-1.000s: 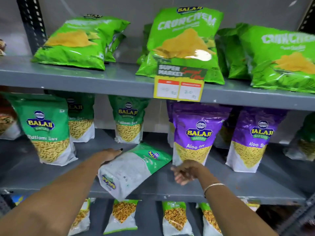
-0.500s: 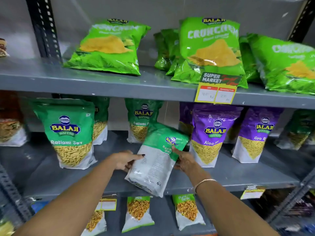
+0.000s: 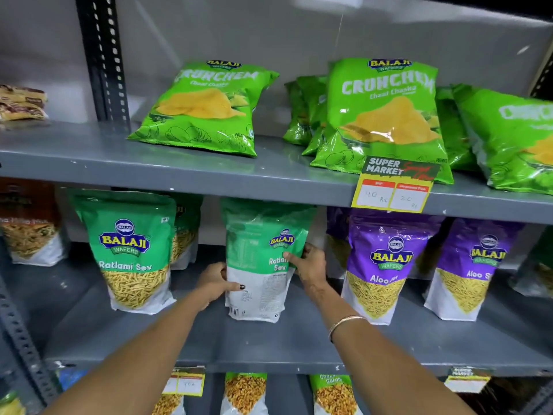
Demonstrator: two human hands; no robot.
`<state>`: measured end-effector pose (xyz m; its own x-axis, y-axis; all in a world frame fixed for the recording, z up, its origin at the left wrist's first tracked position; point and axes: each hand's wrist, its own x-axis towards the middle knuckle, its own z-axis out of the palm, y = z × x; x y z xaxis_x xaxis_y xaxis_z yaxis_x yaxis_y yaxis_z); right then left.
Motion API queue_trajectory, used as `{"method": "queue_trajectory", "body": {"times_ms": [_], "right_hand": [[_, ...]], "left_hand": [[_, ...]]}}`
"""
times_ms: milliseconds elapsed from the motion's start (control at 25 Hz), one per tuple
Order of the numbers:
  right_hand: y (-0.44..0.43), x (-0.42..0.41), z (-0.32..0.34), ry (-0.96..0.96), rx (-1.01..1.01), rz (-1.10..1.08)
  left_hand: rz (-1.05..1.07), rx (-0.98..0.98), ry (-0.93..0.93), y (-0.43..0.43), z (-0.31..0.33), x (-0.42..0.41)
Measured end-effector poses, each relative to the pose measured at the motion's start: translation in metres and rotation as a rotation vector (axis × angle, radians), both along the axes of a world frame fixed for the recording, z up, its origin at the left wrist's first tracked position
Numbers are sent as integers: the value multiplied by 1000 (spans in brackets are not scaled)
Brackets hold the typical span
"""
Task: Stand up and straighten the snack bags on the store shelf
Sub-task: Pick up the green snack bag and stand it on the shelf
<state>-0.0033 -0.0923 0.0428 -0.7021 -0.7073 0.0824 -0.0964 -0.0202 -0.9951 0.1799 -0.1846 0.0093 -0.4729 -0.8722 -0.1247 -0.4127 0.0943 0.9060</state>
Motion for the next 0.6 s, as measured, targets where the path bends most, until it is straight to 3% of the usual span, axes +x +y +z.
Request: {"method": "queue_trajectory", "body": {"times_ms": [160,400,600], "right_hand": [[8,7,-20,90,89,63],[26,29,-68,203,397,204],[22,53,-78,177,383,225]], "left_hand": [[118,-41,44,10,-20,4],[138,-63,-7,27,-13,-3],[-109,26,19,45,1,-8]]}}
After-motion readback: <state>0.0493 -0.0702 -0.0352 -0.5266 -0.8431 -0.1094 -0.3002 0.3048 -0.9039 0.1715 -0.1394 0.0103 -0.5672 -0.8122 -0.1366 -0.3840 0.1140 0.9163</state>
